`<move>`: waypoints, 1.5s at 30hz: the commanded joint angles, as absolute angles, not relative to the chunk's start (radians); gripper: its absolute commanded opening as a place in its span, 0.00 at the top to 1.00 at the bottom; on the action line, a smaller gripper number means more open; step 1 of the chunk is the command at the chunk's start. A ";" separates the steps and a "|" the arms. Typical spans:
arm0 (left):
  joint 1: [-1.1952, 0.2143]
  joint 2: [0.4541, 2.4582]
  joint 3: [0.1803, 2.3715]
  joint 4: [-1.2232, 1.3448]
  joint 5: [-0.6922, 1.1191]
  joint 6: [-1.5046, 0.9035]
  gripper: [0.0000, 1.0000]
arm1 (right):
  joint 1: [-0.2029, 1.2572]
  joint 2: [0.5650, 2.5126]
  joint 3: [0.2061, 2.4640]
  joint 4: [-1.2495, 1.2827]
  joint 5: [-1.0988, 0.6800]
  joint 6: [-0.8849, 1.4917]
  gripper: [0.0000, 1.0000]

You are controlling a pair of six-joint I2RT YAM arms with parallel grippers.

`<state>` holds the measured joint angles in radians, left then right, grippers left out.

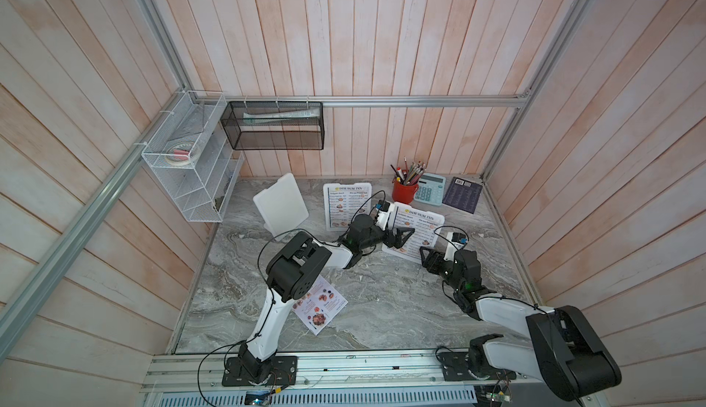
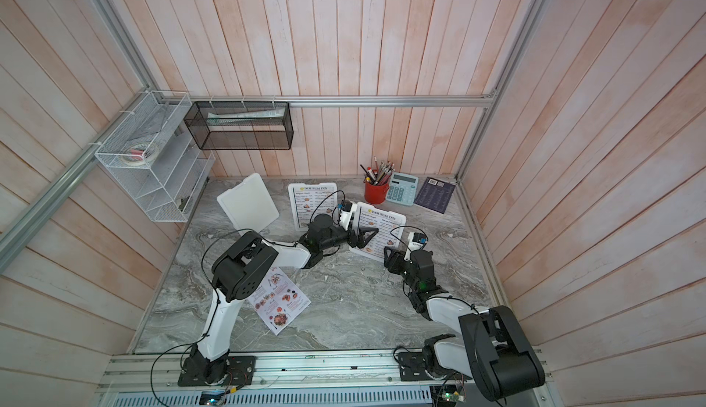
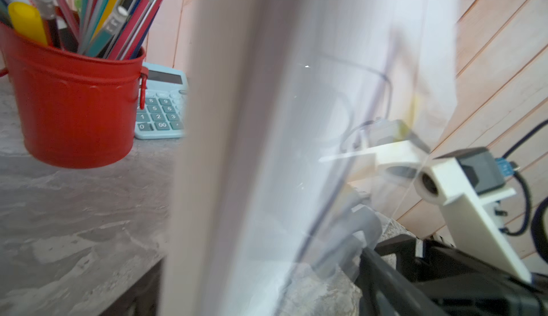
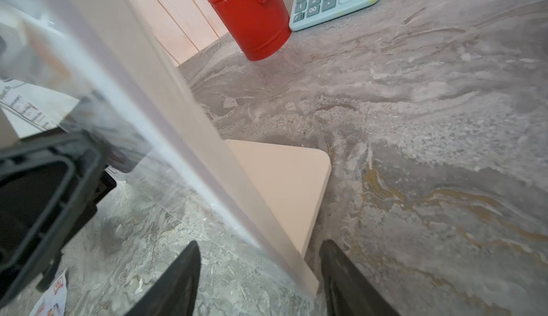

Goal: Insert the menus into the narrow rack
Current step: Move the narrow rack to the center of the board.

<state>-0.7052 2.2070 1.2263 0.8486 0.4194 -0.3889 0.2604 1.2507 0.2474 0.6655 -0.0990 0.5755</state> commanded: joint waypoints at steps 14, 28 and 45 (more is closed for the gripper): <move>-0.696 1.960 0.788 1.006 0.336 -0.376 0.05 | 0.265 1.200 0.295 0.538 0.018 0.575 0.40; -0.696 1.982 0.783 1.027 0.390 -0.431 0.18 | 0.246 1.245 0.370 0.470 -0.018 0.545 0.49; -0.696 2.129 1.047 0.739 0.294 -0.443 0.36 | 0.379 1.279 0.312 0.563 0.018 0.582 0.48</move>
<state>-0.6987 2.0998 1.0168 0.8059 0.3229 -0.4427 0.3782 1.2335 0.2695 0.5072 0.0029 0.5762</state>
